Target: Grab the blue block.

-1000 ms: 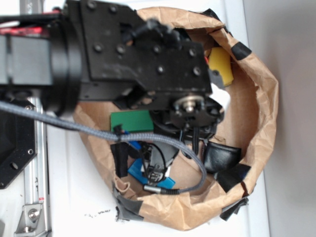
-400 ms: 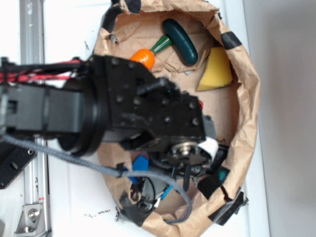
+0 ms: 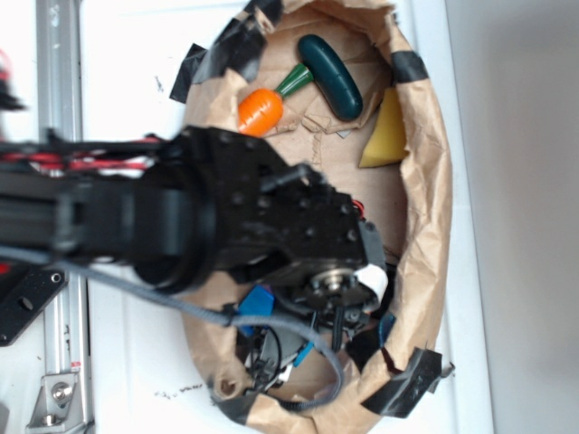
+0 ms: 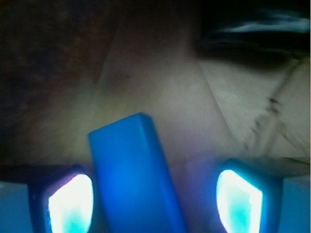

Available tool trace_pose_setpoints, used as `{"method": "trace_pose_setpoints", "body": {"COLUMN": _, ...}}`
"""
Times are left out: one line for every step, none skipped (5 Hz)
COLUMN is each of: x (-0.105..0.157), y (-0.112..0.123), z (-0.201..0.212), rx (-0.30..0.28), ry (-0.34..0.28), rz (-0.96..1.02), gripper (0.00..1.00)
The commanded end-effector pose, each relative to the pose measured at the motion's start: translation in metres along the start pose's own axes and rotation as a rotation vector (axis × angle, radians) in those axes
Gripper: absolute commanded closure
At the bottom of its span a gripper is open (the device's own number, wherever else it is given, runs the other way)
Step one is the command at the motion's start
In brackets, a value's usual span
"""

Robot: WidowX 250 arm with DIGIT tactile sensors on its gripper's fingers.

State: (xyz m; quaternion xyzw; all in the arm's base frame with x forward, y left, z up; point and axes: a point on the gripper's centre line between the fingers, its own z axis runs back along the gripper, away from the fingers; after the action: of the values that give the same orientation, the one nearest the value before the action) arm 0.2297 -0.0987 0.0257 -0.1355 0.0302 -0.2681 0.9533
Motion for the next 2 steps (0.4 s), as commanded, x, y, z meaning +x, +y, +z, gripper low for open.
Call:
{"method": "trace_pose_setpoints", "body": {"x": -0.005, "y": 0.019, "z": -0.021, "rx": 0.227, "ry": 0.134, "rz": 0.019, "gripper": 0.0}}
{"method": "trace_pose_setpoints", "body": {"x": 0.0, "y": 0.064, "z": 0.042, "rx": 0.287, "ry": -0.007, "rz": 0.189, "gripper": 0.0}}
